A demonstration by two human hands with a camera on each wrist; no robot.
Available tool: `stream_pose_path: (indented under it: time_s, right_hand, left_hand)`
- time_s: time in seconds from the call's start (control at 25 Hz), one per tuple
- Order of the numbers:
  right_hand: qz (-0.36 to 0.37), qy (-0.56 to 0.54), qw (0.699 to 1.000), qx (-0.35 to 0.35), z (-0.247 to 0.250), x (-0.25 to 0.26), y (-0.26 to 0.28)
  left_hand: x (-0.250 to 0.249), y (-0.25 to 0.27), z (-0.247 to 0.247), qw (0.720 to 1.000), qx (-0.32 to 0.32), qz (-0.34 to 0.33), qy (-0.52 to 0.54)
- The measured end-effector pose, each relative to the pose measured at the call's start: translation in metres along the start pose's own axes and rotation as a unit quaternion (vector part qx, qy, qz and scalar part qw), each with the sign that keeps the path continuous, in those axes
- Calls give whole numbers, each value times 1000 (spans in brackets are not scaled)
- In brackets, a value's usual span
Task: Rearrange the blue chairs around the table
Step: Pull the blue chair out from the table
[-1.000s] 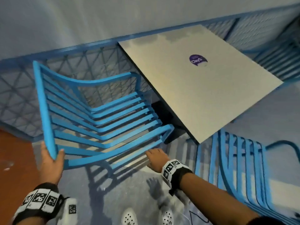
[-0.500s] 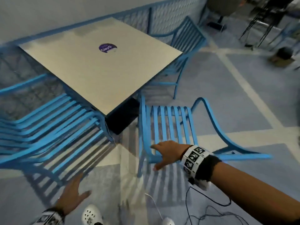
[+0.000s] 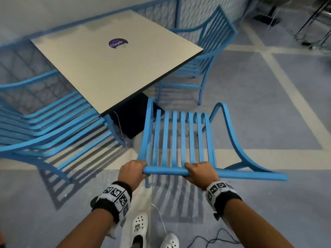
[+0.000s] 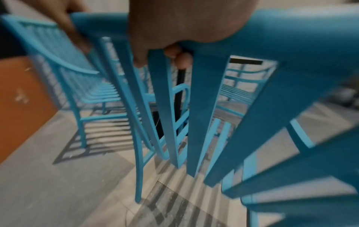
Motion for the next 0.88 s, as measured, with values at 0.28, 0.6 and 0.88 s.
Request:
stream_pose_path:
  time_s: [0.28,0.6,0.88]
  right_hand:
    - [80,52,995,-3,-4,-62,18]
    - [130,63,986,84,16,-96,-46]
    - [182,-27,981,62,18,-111,-57]
  left_hand:
    - [-80,43,-13,995,45,-12,-83]
    - [-105,9,-9,995,17,30,-95]
    - [-99,-12,-22,996,-7,39,-74]
Point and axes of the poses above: each hand's wrist, its own y-axis away from the middle knuckle, its own z-axis out of the back of the hand, x = y × z, the point moved 5 cm from there along -y, towards the middle knuckle, and after that the axes turned 4 degrees about -y, right-handed, at the moved point
